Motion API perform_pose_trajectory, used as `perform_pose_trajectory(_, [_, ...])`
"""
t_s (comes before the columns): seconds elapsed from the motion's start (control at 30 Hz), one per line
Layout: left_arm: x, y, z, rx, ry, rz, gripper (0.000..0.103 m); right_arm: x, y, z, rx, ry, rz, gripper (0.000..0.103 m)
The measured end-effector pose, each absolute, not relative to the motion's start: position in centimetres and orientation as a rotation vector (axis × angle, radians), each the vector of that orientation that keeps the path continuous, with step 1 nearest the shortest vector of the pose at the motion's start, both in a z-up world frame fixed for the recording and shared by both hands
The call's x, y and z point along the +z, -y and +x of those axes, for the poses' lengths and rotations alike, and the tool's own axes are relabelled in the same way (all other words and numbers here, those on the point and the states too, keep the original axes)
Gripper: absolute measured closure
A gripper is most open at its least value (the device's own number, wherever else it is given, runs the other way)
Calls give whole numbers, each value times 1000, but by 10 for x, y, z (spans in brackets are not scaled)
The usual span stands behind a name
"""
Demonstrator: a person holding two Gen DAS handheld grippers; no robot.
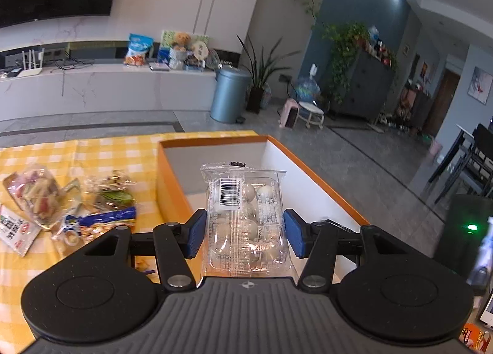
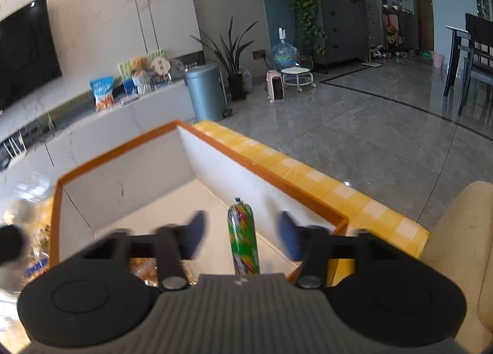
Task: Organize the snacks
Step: 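Carry the sausage stick and clear snack pack over the orange box, then open both tools to drop the sausage and snack pack into the box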
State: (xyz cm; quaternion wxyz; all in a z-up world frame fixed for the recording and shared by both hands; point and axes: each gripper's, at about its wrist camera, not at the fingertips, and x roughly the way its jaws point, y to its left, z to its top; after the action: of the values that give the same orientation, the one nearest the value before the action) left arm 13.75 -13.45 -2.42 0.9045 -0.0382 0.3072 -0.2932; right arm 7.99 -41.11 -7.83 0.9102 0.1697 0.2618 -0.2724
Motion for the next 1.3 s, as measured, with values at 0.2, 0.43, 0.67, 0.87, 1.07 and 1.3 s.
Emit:
perform_pose_trajectory(0.2, [-30, 163, 156, -660, -676, -63, 41, -76, 414, 79, -491, -522, 394, 27])
perform_pose_trajectory(0.43, [-43, 204, 176, -679, -727, 18, 41, -74, 423, 72, -458, -489, 466, 28])
perform_pose_trajectory(0.67, [-64, 238, 193, -737, -809, 68, 41, -74, 421, 74, -434, -486, 448, 23])
perform_pose_trajectory(0.87, [-71, 232, 204, -782, -887, 12, 39, -77, 423, 70, -412, -483, 454, 22])
perform_pose_trajectory(1.07, [-65, 217, 197, -874, -866, -1, 13, -76, 423, 69, -405, -482, 457, 21])
perform_pose_trajectory(1.3, [-49, 219, 183, -814, -826, 53, 12, -76, 422, 68, -403, -483, 452, 21])
